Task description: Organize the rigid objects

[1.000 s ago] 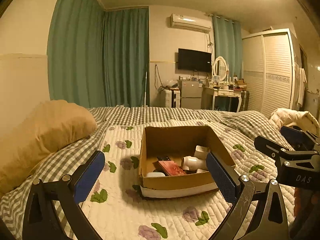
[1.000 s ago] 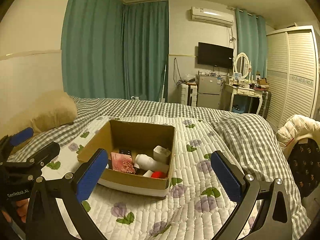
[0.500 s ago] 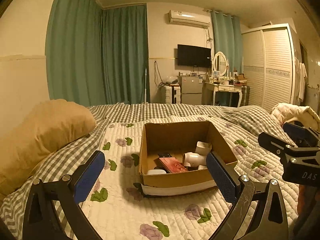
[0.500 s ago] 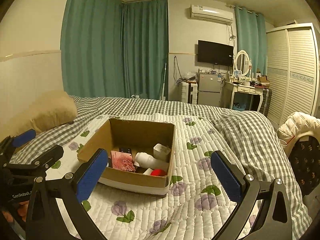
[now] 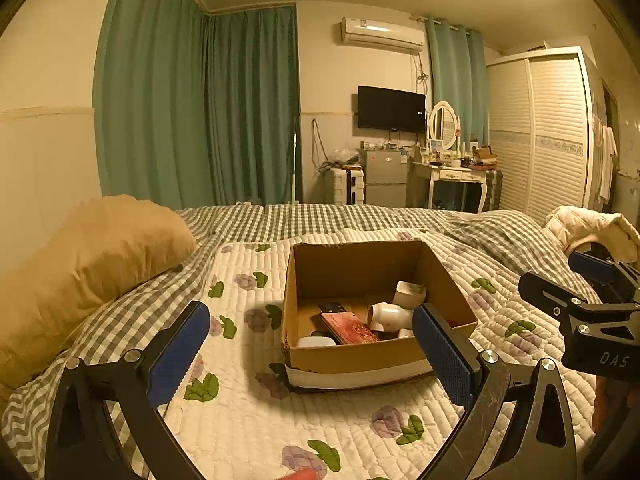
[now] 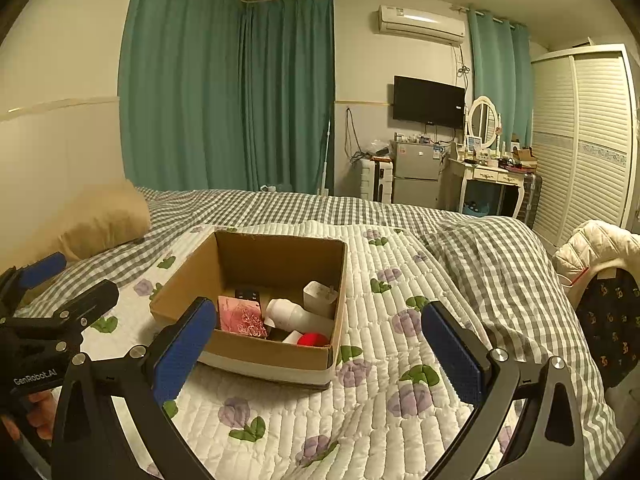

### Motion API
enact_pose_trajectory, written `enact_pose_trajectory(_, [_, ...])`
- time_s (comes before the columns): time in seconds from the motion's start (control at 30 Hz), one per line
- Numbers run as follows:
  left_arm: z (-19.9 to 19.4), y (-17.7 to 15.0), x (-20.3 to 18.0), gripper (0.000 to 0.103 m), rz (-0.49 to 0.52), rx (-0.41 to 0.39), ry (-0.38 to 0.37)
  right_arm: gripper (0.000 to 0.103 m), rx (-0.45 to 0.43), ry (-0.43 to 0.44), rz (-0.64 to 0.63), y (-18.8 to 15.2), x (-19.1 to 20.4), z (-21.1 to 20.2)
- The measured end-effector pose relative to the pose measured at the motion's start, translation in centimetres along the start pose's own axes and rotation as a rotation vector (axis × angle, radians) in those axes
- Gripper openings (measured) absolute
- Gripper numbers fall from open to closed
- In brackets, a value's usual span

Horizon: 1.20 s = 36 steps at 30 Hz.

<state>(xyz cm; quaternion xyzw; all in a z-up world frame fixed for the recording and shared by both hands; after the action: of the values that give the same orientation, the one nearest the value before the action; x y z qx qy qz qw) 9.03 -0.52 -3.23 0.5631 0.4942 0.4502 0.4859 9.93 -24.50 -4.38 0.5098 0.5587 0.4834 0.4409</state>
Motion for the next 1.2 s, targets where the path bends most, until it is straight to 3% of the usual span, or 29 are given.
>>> enact_pose_trajectory(1.2, [-0.06,-0.09,-0.13,0.103,0.016,0.013,0.003,0.103,0.02,-0.01,0.008,-0.91,0.02,0.31])
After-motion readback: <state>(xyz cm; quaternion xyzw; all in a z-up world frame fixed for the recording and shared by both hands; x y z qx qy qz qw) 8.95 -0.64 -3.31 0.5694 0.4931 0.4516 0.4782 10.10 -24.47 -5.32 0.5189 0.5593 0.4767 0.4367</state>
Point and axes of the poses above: each gripper's, at about its wrist camera, not at the fingertips, and z roughly the way its jaws point, x to its left, y to its top, the point moved 7 cm from there along z, roughly the way its jaws point, and after that the axes turned 15 degrees about -x, right-handed, at the moved point
